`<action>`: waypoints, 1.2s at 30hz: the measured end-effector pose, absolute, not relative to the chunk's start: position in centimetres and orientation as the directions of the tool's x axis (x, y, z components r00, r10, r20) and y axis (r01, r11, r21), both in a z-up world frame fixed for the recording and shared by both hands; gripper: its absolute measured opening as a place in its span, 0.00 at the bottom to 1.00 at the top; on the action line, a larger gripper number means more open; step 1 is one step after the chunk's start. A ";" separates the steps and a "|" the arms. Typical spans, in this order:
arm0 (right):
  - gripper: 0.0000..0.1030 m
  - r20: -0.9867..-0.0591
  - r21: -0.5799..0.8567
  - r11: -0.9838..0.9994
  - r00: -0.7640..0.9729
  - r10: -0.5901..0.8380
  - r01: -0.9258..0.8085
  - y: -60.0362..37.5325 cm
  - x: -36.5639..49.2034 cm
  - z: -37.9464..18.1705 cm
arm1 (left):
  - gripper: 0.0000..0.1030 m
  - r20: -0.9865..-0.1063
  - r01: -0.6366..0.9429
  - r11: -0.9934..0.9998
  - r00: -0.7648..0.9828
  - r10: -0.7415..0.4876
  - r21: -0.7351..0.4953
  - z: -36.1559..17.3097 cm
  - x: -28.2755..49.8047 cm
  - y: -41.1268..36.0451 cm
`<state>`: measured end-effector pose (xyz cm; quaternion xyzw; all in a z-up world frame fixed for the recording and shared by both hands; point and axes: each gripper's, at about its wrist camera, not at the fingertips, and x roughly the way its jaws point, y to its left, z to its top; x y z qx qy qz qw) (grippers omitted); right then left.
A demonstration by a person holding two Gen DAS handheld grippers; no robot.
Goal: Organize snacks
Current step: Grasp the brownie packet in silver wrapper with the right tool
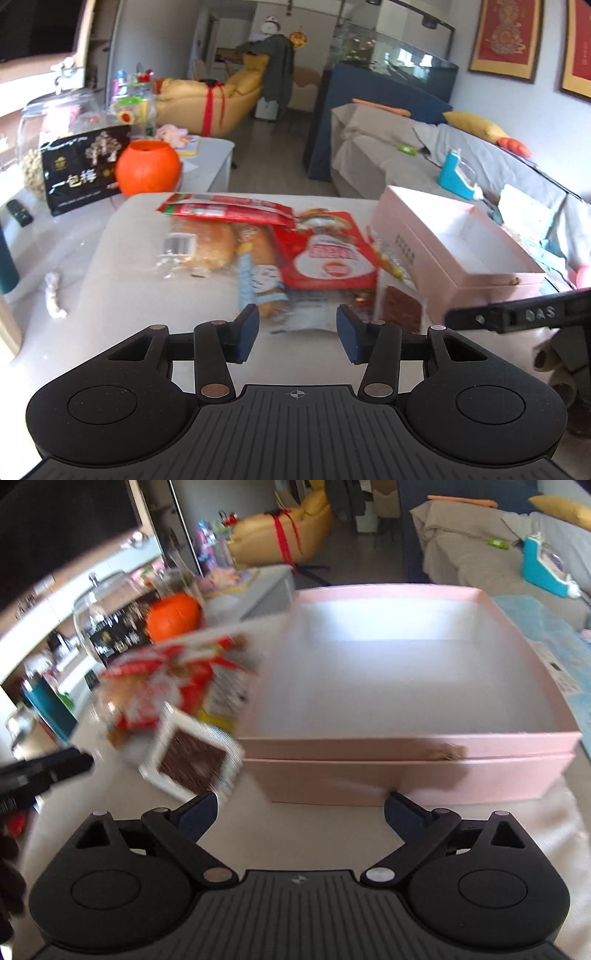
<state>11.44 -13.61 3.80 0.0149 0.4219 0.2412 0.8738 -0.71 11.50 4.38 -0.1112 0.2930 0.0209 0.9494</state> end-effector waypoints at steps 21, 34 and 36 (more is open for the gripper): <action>0.20 -0.763 0.119 0.873 0.519 0.385 -0.474 -12.1 9.8 3.5 | 0.50 -0.596 0.140 0.986 0.786 -0.165 -0.088 6.4 12.9 5.0; 0.63 -0.711 0.182 0.836 0.518 0.475 -0.518 -15.6 7.2 4.0 | 0.22 -0.699 0.317 0.945 0.694 -0.173 0.081 3.6 10.3 3.8; 0.65 -0.709 0.224 0.814 0.484 0.514 -0.536 -14.4 7.3 4.0 | 0.22 -0.704 0.299 0.948 0.697 -0.139 0.109 3.4 8.2 4.1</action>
